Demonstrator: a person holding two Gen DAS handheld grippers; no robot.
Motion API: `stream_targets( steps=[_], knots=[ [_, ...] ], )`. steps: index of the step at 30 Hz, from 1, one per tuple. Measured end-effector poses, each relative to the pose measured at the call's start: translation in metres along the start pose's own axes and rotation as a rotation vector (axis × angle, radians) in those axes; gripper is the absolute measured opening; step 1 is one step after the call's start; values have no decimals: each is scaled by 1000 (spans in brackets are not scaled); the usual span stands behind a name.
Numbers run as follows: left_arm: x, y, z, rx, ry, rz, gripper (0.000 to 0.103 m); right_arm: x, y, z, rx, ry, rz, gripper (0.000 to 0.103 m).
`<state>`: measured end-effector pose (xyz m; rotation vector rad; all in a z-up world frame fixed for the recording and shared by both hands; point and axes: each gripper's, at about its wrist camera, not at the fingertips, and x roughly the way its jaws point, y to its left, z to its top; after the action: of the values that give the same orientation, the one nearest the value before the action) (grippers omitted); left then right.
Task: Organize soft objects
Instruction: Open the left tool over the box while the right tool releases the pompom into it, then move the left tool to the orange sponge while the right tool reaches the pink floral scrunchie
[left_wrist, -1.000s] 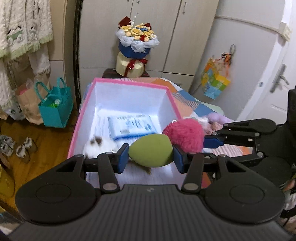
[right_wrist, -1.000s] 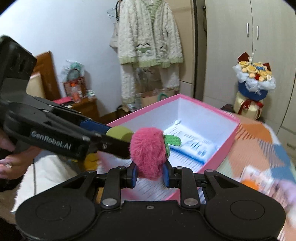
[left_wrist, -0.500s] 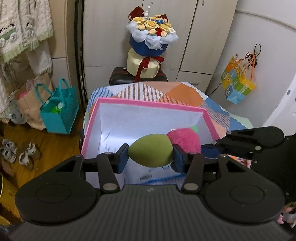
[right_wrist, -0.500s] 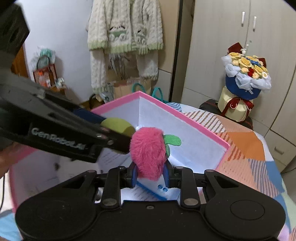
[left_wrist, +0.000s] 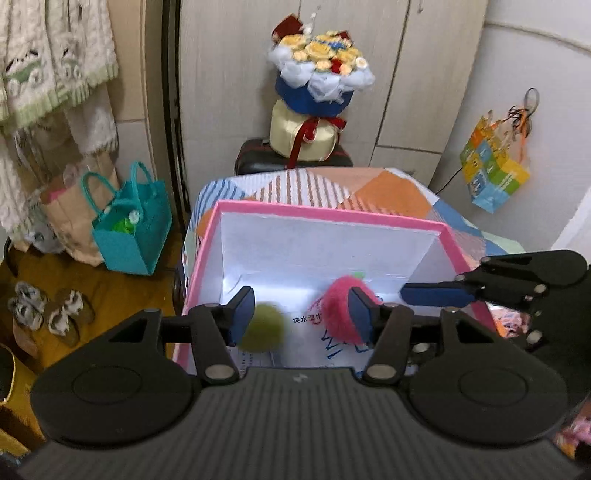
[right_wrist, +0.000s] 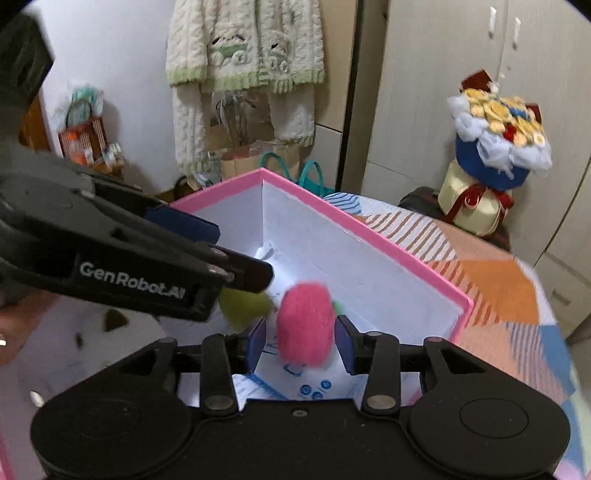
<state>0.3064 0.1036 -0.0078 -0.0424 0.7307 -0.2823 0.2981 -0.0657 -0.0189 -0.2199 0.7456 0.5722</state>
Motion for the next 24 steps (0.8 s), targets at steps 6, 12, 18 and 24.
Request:
stream_targets(
  steps=[6, 12, 18, 24],
  knots=[
    [-46, -3, -11, 86, -43, -4, 56, -49, -6, -22, 108, -96, 55, 53],
    [-84, -13, -25, 136, -43, -16, 61, -78, 6, -35, 119, -127, 31, 55],
    [-110, -26, -39, 158, -29, -38, 63, -107, 22, -44, 102, -143, 20, 59],
    [-133, -38, -51, 168, -31, -44, 63, -145, 39, -57, 68, -165, 18, 65]
  ],
)
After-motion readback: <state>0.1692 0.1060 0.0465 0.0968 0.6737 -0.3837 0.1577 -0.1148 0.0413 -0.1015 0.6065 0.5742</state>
